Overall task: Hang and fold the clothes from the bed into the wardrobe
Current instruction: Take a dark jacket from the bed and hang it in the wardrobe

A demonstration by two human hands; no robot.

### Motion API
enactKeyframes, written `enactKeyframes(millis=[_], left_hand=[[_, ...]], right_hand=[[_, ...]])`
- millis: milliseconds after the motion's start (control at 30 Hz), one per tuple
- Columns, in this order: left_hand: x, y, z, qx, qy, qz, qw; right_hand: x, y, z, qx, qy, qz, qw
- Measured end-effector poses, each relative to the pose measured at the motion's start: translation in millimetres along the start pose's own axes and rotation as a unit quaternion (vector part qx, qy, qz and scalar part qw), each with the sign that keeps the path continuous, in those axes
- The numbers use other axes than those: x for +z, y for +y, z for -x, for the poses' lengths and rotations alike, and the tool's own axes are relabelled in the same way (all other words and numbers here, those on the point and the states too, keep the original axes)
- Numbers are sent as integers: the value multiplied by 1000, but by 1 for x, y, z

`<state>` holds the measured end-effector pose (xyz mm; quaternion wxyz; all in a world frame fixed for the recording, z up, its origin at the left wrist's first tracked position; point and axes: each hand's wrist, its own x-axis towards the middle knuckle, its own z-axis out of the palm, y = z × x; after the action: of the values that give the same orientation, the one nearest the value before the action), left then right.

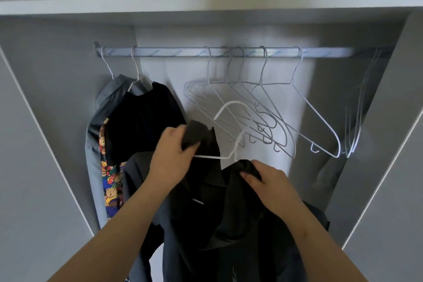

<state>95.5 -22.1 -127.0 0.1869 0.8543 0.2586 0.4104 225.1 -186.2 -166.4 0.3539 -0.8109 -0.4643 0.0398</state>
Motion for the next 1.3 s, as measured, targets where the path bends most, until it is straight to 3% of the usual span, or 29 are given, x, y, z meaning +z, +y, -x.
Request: enactKeyframes(millis=[67,133,267,333,400,433,500,533,567,633,667,700,800,833,967,1100,1233,1300], left_hand=[[-8,6,0,-49,94,61,993],[-13,11,6,-43,142,72,986],[-14,22,30,-6,172,99,980],[-3,22,44,-5,86,166,982],[4,17,57,26,-97,136,986],[3,13,60,51,-218,88,971],[-4,5,58,70,-437,43,896],[-9,2,53,64,-460,64,883],[-14,4,47,53,-421,80,902],[-17,4,31,105,-187,-1,977],[-17,7,24,139,-115,-65,981],[-15,8,19,167,-105,-101,975],[-6,5,12,164,-261,-84,947],[-5,3,11,171,-281,-60,943],[-10,0,5,225,-247,4,943],[-6,0,10,243,-192,-2,951],[-5,6,5,220,-148,-3,964],[-9,3,3,211,-130,-11,969]], right_hand=[[-1,5,0,26,9,7,1000],[-2,11,0,59,15,16,998],[-3,21,1,117,50,29,991],[-3,24,2,130,92,43,986],[-5,25,4,131,124,25,983],[-6,25,5,127,135,4,983],[-7,21,7,108,138,-28,984],[-7,19,8,94,131,-35,986],[-7,15,7,81,123,-40,988],[-6,8,7,58,114,-52,990],[-6,5,6,48,113,-57,991],[-6,2,6,39,116,-61,991],[-10,-3,6,-6,111,-74,991],[-12,-4,7,-30,102,-76,991],[-20,-2,8,-111,74,-77,988],[-25,2,9,-128,99,-87,983],[-31,-1,5,-56,159,-152,974],[-47,0,4,-12,243,-259,935]])
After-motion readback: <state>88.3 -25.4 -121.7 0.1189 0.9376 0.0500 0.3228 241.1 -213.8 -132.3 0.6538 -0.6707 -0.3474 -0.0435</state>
